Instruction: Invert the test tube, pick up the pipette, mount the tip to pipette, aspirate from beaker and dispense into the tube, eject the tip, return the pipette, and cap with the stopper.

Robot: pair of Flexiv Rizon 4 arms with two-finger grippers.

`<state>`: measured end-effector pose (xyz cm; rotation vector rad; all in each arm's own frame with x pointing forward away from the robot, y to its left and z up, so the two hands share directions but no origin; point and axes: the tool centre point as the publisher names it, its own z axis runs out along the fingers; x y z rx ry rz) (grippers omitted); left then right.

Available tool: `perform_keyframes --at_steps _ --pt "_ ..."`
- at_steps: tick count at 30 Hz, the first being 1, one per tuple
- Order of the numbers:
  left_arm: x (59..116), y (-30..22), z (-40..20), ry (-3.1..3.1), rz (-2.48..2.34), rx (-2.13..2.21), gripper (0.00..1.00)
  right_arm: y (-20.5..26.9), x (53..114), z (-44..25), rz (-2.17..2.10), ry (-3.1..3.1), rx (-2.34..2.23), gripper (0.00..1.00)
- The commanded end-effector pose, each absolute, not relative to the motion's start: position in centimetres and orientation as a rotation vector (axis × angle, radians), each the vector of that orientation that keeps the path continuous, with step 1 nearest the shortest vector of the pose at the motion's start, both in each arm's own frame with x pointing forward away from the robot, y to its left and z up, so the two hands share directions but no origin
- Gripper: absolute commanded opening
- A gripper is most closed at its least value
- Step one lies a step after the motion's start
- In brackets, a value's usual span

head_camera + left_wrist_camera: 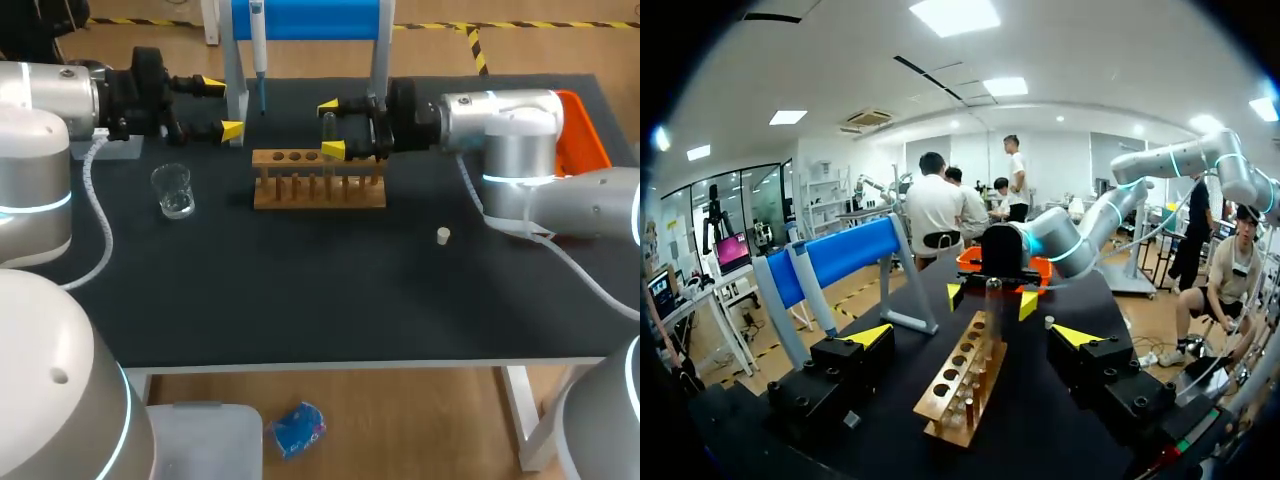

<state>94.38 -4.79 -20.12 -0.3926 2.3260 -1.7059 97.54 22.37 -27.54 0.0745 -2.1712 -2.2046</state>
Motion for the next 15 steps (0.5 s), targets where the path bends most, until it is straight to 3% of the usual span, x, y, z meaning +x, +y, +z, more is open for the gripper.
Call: perform_keyframes --at_steps 1,3,6,10,15 --pt "94.35 -4.80 -20.20 2.322 -1.708 -0.391 1.00 22.28 96.95 -27.15 -2.192 -2.196 0.071 0.82" --pt "94.35 -4.80 -20.20 2.322 -1.708 -0.391 1.00 22.42 96.93 -27.35 -2.184 -2.208 0.077 0.66" --pt "94.35 -4.80 -20.20 2.322 -1.708 -0.391 1.00 22.53 96.92 -27.51 -2.179 -2.210 0.074 0.71" --pt "94.35 -4.80 -20.20 2.322 -1.708 -0.391 1.00 22.55 96.88 -27.60 -2.173 -2.213 0.068 0.42" --pt "94.35 -4.80 -20.20 2.322 -1.708 -0.391 1.00 22.52 96.80 -27.88 -2.163 -2.220 0.048 0.36"
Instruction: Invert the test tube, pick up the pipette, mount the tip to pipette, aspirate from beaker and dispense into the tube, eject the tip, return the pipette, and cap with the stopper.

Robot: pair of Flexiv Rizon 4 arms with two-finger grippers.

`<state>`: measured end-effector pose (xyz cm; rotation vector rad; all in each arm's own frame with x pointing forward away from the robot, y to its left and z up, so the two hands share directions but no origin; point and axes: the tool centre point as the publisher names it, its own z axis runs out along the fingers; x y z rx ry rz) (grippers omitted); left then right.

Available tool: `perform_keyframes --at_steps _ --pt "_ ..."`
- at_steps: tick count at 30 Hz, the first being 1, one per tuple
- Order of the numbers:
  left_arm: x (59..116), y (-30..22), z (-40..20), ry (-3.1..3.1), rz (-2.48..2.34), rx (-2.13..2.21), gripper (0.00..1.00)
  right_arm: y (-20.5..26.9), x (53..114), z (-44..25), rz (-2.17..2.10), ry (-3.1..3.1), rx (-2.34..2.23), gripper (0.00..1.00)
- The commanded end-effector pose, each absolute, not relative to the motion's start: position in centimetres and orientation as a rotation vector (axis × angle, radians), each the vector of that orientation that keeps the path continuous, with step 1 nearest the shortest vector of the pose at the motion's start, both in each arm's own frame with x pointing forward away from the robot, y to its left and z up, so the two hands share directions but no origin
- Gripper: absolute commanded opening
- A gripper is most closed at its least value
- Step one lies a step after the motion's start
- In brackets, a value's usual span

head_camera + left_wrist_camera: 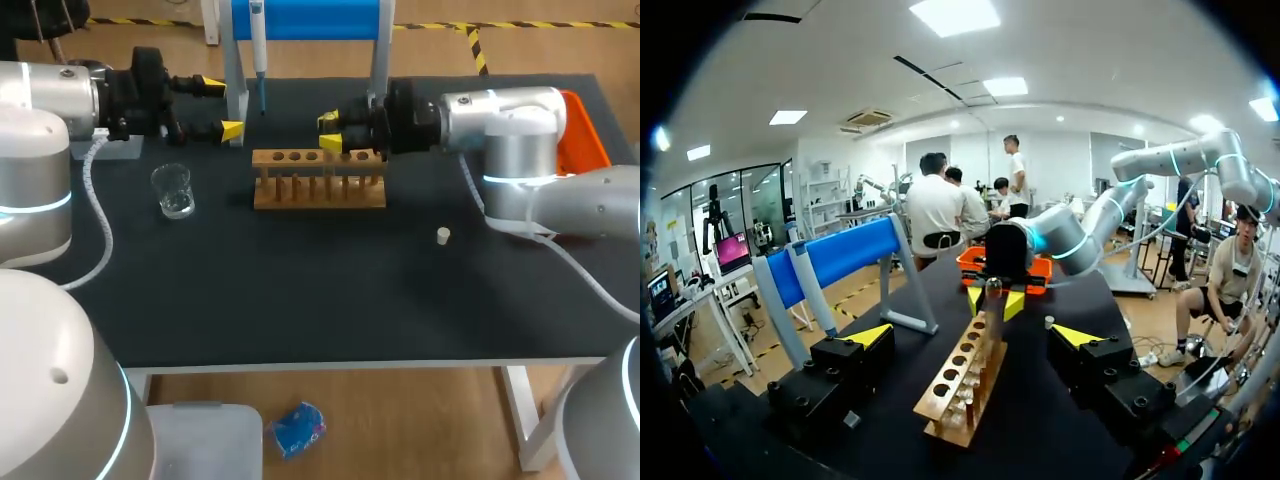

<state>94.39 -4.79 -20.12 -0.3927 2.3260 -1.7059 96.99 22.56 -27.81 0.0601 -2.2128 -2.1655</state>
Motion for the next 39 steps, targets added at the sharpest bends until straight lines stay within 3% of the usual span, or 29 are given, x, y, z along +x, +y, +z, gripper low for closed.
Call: perform_keyframes --at_steps 1,5,39 --pt "94.4 -4.8 -20.2 2.322 -1.708 -0.391 1.00 22.5 96.8 -27.9 -2.162 -2.220 0.045 0.35" --pt "94.4 -4.8 -20.2 2.322 -1.708 -0.391 1.00 22.6 96.8 -28.0 -2.161 -2.215 0.029 0.00" --pt "94.4 -4.8 -20.2 2.322 -1.708 -0.391 1.00 22.6 97.2 -26.5 -2.193 -2.184 -0.062 0.00"
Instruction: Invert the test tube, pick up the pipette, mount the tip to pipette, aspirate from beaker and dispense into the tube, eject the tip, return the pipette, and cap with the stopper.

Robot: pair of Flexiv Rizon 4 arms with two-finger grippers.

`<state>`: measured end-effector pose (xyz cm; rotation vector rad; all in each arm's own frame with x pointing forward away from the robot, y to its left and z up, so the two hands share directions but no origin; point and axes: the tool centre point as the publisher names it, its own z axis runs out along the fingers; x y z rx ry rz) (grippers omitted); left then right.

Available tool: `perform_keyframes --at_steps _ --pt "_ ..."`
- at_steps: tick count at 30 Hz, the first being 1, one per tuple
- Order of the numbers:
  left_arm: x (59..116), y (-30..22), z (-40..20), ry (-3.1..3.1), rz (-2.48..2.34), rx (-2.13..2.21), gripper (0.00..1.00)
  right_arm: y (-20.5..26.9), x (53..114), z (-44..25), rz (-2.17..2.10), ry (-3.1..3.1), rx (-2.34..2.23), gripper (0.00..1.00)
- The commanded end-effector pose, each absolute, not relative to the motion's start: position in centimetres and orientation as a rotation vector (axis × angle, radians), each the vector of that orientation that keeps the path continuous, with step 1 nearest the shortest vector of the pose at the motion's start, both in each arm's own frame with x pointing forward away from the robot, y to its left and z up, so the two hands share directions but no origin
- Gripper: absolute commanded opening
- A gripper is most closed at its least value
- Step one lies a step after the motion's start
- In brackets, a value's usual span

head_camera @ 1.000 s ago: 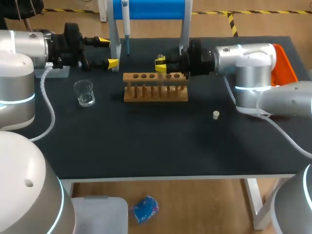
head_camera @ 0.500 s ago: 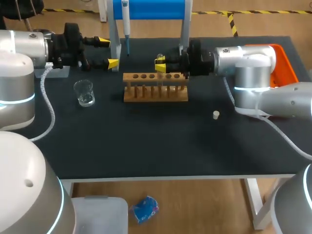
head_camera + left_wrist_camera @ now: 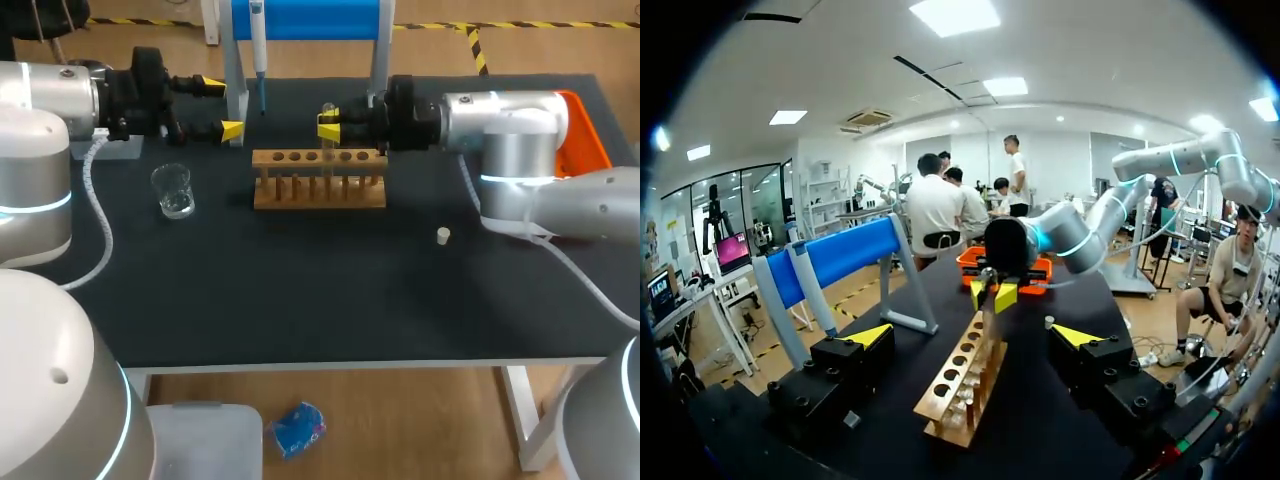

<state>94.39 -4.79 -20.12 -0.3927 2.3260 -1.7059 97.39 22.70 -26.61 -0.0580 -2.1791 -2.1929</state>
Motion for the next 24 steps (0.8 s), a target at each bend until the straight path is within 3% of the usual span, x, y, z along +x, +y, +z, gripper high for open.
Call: perform_keyframes --at_steps 1,24 --pt "94.4 -4.8 -20.2 2.322 -1.708 -0.391 1.00 22.6 97.2 -26.5 -2.193 -2.184 -0.062 0.00" --pt "94.4 -4.8 -20.2 2.322 -1.708 -0.391 1.00 21.9 97.2 -23.3 -2.185 -2.236 -0.013 0.00"
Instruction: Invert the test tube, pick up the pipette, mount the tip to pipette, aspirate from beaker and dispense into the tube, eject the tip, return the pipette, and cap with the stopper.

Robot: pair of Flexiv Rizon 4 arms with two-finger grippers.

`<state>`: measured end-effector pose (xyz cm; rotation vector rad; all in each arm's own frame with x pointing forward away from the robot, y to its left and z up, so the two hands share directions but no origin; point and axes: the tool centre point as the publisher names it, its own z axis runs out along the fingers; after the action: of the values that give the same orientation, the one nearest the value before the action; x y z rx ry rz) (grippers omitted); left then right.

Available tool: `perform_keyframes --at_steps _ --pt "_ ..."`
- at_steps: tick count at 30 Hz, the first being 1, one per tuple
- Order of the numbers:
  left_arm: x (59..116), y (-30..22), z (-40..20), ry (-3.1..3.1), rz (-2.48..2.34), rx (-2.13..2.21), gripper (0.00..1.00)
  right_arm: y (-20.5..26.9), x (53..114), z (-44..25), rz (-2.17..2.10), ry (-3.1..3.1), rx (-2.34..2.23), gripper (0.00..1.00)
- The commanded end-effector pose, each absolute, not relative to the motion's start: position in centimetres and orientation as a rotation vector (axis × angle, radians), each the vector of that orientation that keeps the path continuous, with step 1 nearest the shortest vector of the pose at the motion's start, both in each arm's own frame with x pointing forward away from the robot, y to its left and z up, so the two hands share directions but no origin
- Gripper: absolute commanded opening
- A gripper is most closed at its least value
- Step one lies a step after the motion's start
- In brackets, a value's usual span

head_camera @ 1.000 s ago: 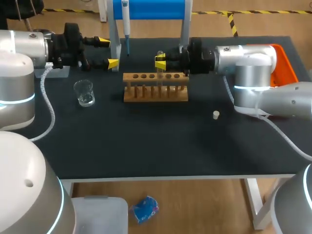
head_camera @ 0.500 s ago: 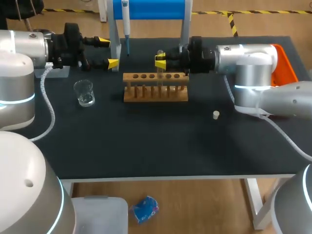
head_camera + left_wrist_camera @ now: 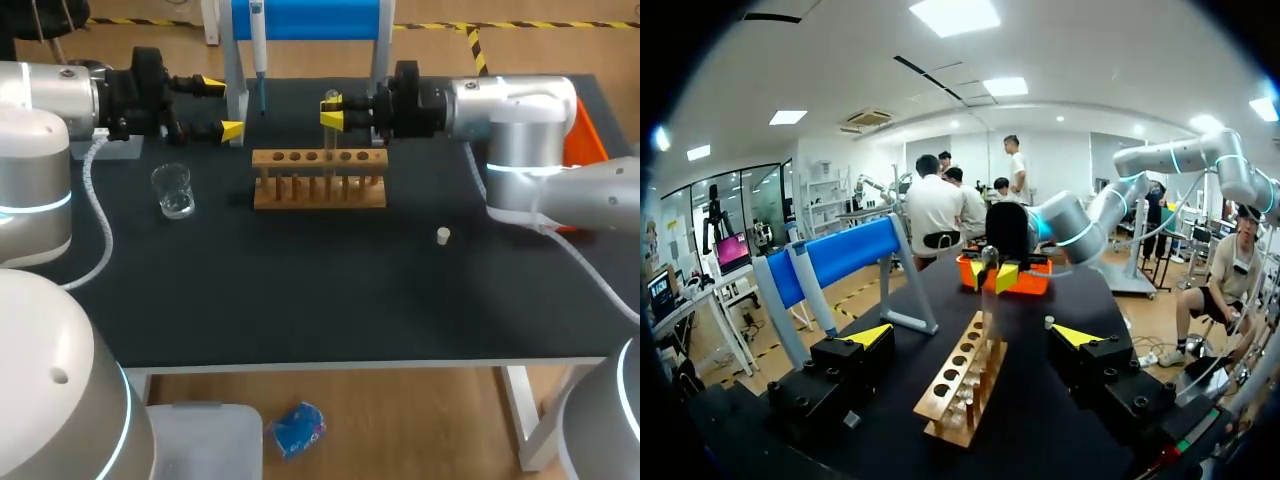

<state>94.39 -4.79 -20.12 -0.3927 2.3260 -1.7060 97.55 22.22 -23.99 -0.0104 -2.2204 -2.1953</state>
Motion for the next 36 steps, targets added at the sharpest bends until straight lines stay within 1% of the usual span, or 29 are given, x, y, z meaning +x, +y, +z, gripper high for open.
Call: perform_keyframes --at_steps 1,36 --pt "94.4 -4.8 -20.2 2.322 -1.708 -0.391 1.00 21.9 97.1 -23.2 -2.184 -2.238 -0.011 0.00" --pt "94.4 -4.8 -20.2 2.322 -1.708 -0.391 1.00 22.1 95.7 -19.2 -2.154 -2.275 -0.018 0.00"
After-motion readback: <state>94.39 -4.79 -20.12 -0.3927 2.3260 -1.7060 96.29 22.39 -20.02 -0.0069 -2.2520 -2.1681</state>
